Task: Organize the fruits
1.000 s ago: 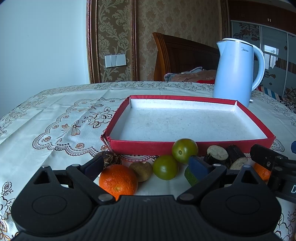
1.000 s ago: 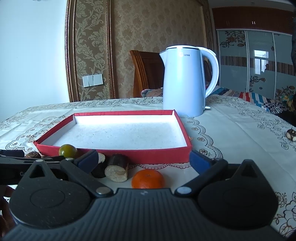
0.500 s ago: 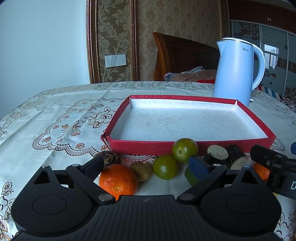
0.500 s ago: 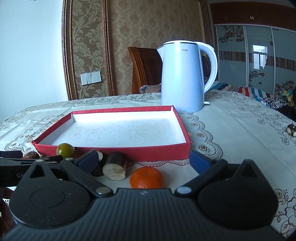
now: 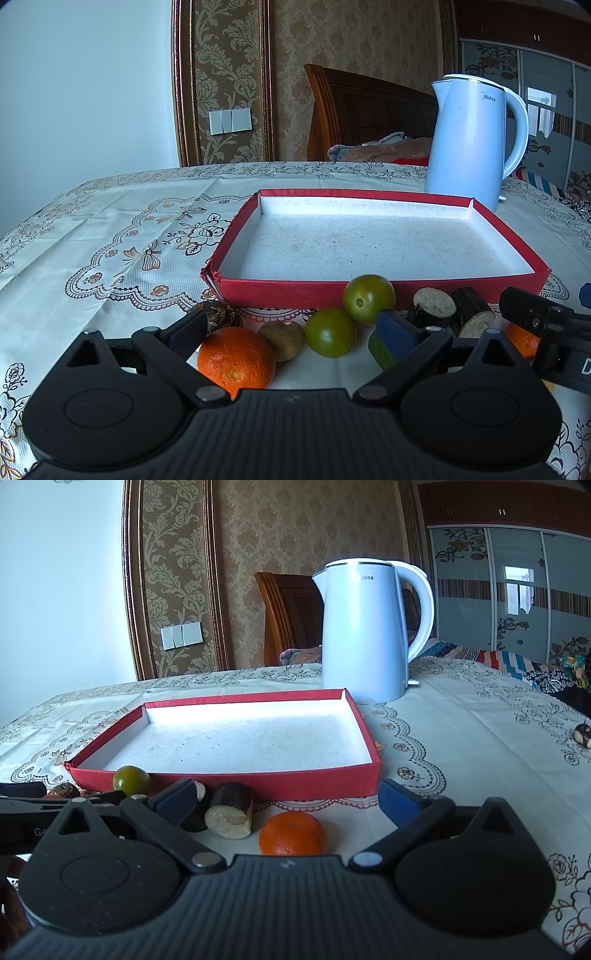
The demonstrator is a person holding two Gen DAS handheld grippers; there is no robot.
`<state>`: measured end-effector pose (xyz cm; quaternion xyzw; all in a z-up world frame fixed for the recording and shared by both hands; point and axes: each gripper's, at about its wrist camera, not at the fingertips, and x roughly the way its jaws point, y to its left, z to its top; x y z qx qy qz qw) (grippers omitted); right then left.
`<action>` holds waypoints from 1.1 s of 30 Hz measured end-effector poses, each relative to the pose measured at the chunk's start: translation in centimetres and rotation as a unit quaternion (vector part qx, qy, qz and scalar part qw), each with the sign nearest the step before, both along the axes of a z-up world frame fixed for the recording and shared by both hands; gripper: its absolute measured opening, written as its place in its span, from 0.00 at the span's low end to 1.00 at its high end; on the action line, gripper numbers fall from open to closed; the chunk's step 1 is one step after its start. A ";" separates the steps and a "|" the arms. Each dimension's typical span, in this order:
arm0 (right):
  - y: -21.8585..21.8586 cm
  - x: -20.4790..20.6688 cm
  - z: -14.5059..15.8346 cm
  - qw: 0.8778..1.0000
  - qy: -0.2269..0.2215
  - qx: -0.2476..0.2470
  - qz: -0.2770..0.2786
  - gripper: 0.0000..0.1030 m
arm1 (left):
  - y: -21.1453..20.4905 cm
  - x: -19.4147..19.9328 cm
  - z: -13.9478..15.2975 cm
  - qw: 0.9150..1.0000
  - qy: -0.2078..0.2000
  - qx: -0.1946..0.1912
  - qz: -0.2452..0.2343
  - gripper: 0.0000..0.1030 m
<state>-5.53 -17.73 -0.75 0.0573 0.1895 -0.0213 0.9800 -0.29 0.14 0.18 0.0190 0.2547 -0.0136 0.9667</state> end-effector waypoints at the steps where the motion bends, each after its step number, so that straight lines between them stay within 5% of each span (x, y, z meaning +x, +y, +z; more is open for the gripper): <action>1: 0.0 0.0 0.0 1.000 0.000 0.000 0.000 1.00 | 0.0 0.0 0.0 1.000 0.000 0.000 0.000 0.96; 12: -0.4 -0.4 0.2 1.000 -0.010 0.010 0.007 1.00 | 0.1 0.0 0.0 1.000 0.002 -0.004 0.002 0.96; 16: -0.9 -0.5 0.1 0.999 0.030 0.001 0.027 1.00 | 0.4 0.1 0.1 1.000 0.003 -0.013 0.003 0.96; 33: -1.0 -3.8 -0.9 0.994 0.070 -0.039 0.072 0.98 | 0.9 0.1 0.0 1.000 0.005 -0.020 0.006 0.96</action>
